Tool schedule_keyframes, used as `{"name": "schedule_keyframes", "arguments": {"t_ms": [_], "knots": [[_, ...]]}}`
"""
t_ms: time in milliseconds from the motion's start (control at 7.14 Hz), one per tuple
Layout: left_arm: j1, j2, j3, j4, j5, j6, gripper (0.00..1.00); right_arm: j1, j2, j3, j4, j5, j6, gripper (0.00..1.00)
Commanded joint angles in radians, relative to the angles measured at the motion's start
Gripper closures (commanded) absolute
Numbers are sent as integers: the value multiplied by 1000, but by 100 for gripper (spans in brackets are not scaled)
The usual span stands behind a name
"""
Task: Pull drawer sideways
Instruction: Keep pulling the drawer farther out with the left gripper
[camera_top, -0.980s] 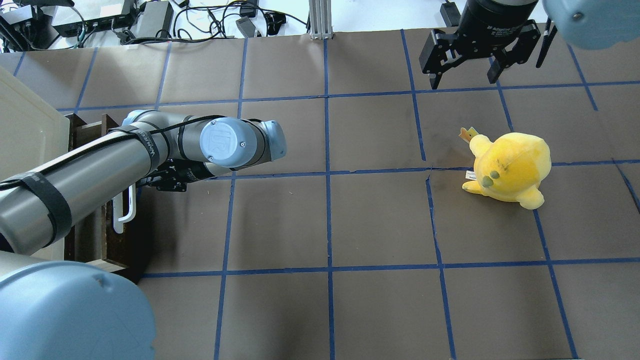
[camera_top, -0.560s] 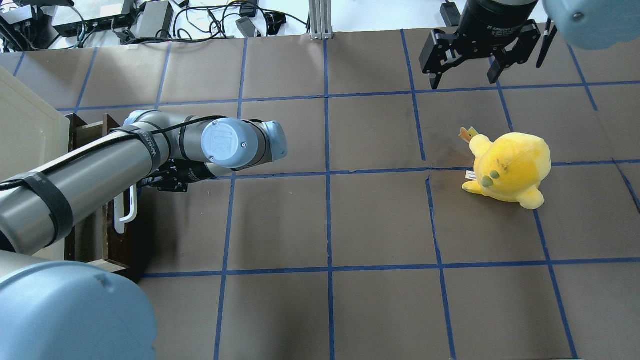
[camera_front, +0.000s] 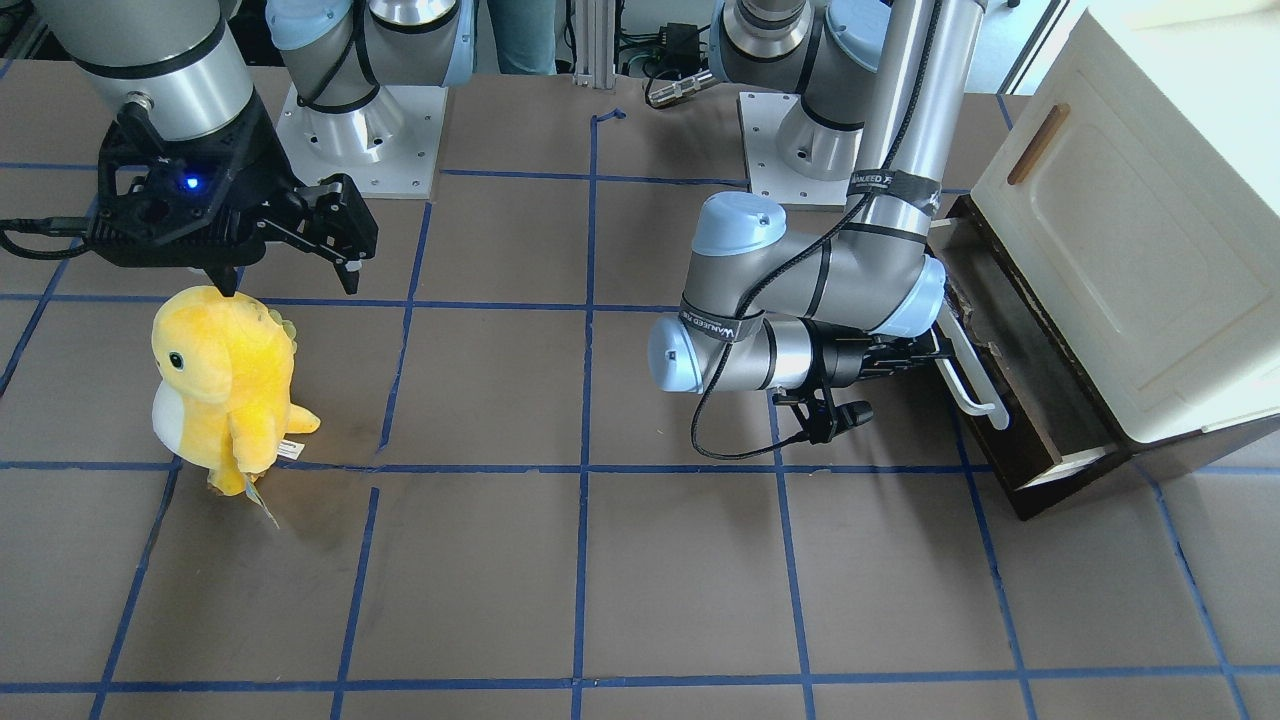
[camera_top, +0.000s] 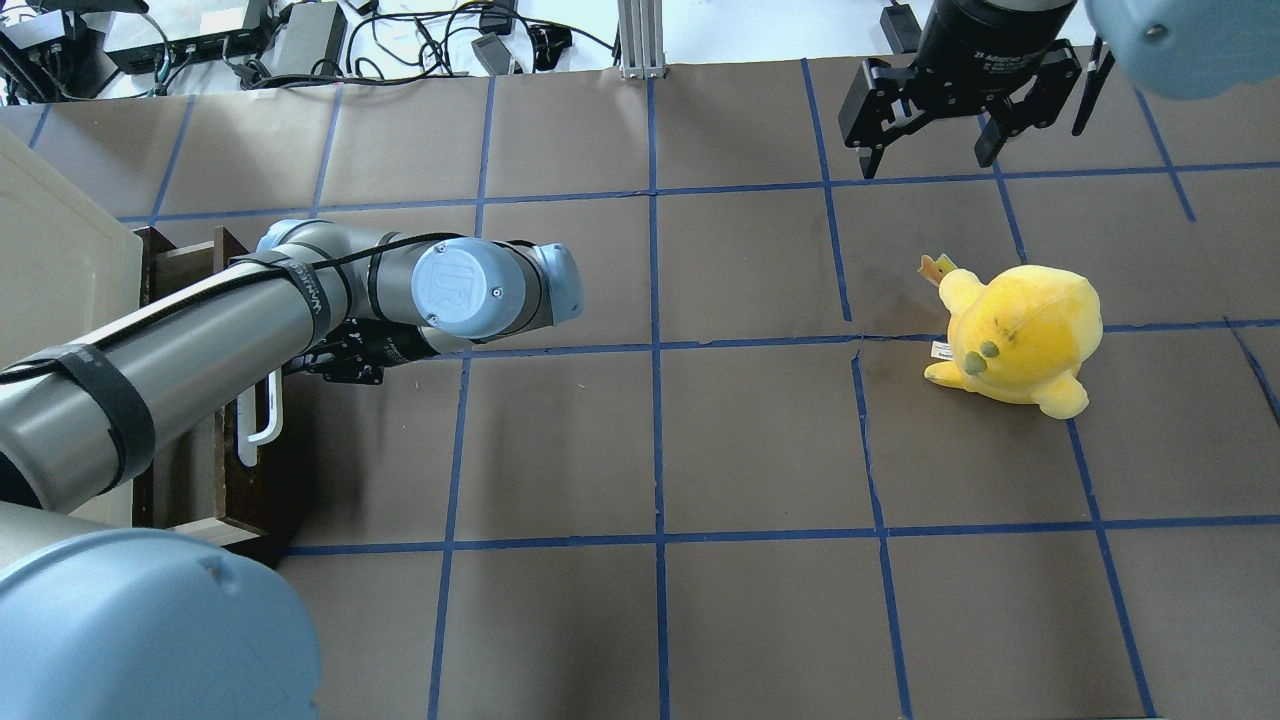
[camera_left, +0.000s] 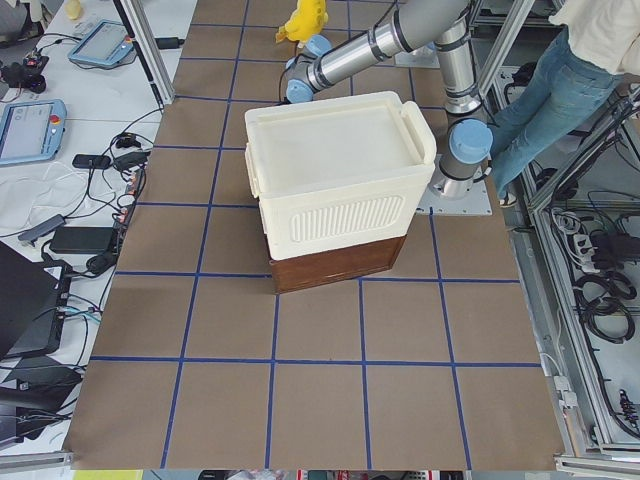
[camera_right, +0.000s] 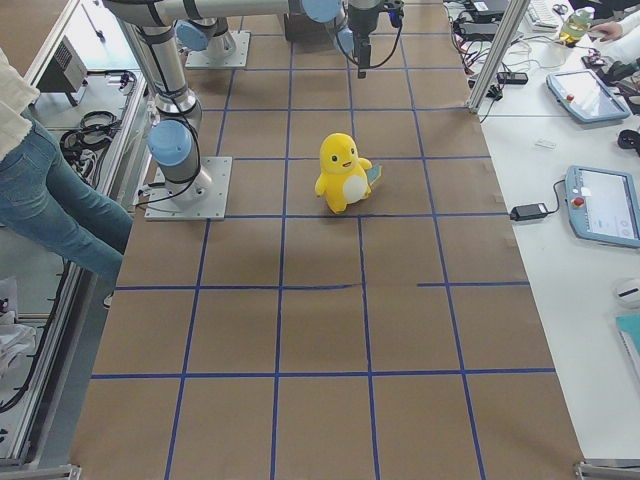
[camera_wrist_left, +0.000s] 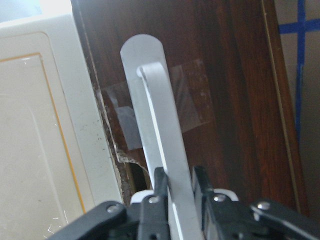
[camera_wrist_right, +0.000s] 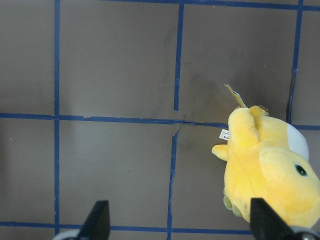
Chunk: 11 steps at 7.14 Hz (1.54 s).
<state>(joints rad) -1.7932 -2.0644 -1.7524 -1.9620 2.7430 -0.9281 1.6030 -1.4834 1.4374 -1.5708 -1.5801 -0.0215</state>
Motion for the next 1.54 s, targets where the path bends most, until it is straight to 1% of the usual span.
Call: {"name": "schedule_keyframes", "arguments": {"t_ms": [0, 1400], "knots": [[-2, 0, 2, 0, 0, 2, 84, 0, 0, 0, 0, 0, 0, 0], [-20, -2, 4, 3, 0, 2, 84, 0, 0, 0, 0, 0, 0, 0]]}}
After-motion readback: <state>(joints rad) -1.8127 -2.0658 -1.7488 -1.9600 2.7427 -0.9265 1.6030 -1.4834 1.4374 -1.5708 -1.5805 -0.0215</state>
